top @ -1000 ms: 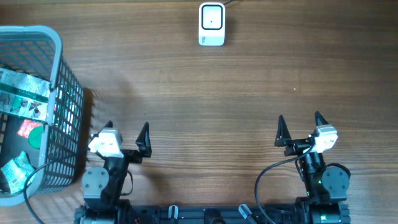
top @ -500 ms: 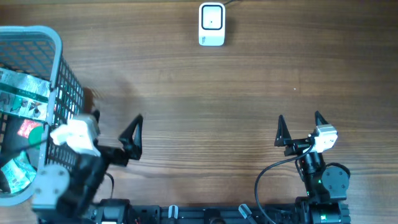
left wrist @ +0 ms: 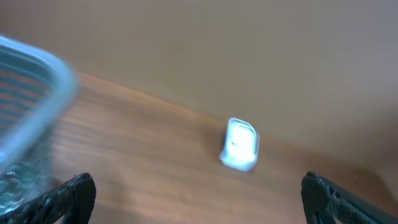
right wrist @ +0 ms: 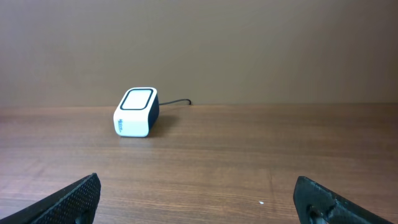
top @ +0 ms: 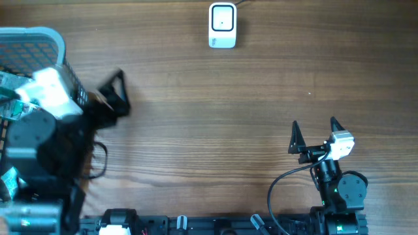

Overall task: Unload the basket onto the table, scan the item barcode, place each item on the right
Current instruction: 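Reach the left gripper into the basket and grasp the green-lid jar, then lift the jar out and set it upright near the scanner, then open the left gripper and move it back over the basket, then lower the left gripper into the basket and grasp the red Kleenex pack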

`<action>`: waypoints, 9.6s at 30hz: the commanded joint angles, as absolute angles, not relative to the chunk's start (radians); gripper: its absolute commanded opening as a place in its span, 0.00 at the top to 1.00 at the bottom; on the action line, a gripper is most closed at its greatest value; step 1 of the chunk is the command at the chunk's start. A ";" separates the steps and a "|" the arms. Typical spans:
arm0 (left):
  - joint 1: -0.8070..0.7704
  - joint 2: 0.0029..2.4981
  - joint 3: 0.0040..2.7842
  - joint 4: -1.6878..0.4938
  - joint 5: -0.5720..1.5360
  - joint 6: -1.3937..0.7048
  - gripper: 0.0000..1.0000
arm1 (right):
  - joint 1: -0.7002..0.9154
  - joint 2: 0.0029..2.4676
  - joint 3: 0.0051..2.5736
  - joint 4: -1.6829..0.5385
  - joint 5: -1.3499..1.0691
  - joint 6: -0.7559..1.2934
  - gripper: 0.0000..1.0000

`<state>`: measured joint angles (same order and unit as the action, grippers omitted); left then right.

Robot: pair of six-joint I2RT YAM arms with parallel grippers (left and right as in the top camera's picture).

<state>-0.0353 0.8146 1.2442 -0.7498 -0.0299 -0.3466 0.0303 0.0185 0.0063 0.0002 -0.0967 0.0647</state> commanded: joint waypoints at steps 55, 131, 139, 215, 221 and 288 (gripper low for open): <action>0.698 1.764 1.216 -0.952 -0.196 -0.816 0.31 | 0.036 0.018 0.005 0.006 -0.102 0.053 0.00; -0.622 1.832 1.373 -0.713 -0.104 -0.232 0.34 | 0.036 0.018 0.005 0.006 -0.102 0.053 0.00; -0.658 1.882 1.373 -0.677 -0.135 -0.217 0.30 | 0.036 0.018 0.005 0.006 -0.102 0.053 0.00; 0.425 1.102 1.373 -1.135 -0.296 -0.593 0.00 | 0.036 0.018 0.005 0.006 -0.102 0.053 0.00; 0.427 1.161 1.373 -1.156 -0.296 -0.620 0.00 | 0.036 0.018 0.005 0.006 -0.102 0.053 0.01; 0.751 1.852 1.372 -0.960 -0.155 -0.637 0.00 | 0.036 0.018 0.005 0.006 -0.102 0.053 0.00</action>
<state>0.7475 1.8404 1.3628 -0.9661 -0.1368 -0.6273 0.0303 0.0185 0.0063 0.0002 -0.0967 0.0616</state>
